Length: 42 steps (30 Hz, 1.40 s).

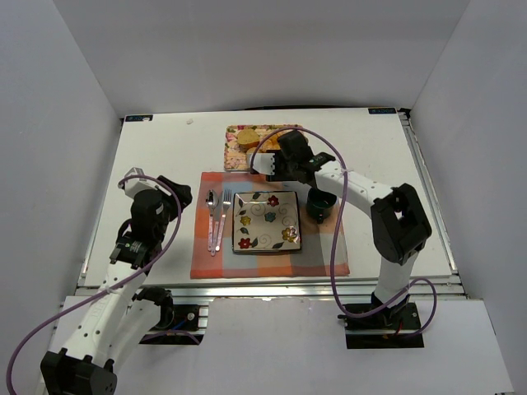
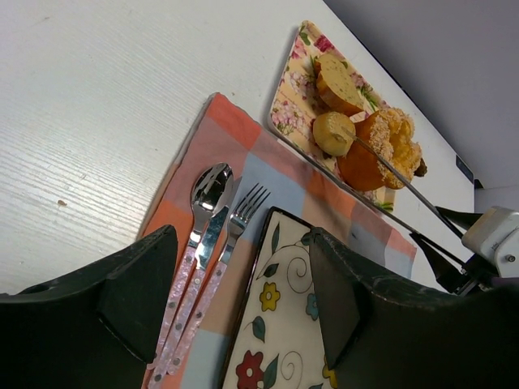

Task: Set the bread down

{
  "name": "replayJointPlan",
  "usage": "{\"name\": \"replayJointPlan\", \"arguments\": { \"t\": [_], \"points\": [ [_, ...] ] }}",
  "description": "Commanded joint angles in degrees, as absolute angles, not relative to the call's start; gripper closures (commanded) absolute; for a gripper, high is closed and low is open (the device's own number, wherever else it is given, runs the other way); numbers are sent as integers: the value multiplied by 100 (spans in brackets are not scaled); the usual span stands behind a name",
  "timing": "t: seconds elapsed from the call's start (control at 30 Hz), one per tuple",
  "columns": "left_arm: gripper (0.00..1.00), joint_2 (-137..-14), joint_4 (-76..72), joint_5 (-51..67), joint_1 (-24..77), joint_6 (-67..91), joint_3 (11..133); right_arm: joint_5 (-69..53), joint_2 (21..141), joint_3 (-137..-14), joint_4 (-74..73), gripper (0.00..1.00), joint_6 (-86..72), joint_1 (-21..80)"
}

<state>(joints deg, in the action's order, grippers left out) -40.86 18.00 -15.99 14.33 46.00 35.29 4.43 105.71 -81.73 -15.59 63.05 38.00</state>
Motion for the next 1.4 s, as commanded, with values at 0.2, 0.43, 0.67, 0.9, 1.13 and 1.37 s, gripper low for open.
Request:
{"name": "replayJointPlan", "arguments": {
  "t": [0.2, 0.43, 0.67, 0.9, 1.13, 1.37],
  "points": [
    [24, -4043, 1767, -1661, 1415, 4606, 3498, 598, 10679, -8543, -1257, 48, 6548, 3841],
    [24, -4104, 1714, -1652, 1406, 4597, 3516, 642, 10793, -8561, -1309, 49, 6653, 3850],
    [24, -4148, 1696, -1635, 1415, 4579, 3533, 659, 10863, -8534, -1336, 54, 6671, 3850],
    [24, -4149, 1705, -1652, 1406, 4579, 3524, 703, 10898, -8525, -1301, 71, 6662, 3850],
    [24, -4140, 1705, -1652, 1415, 4570, 3507, 607, 10627, -8429, -1222, 84, 6504, 3850],
    [24, -4166, 1661, -1626, 1406, 4570, 3507, 405, 10240, -8341, -1213, 86, 6153, 3850]
  ]
}}
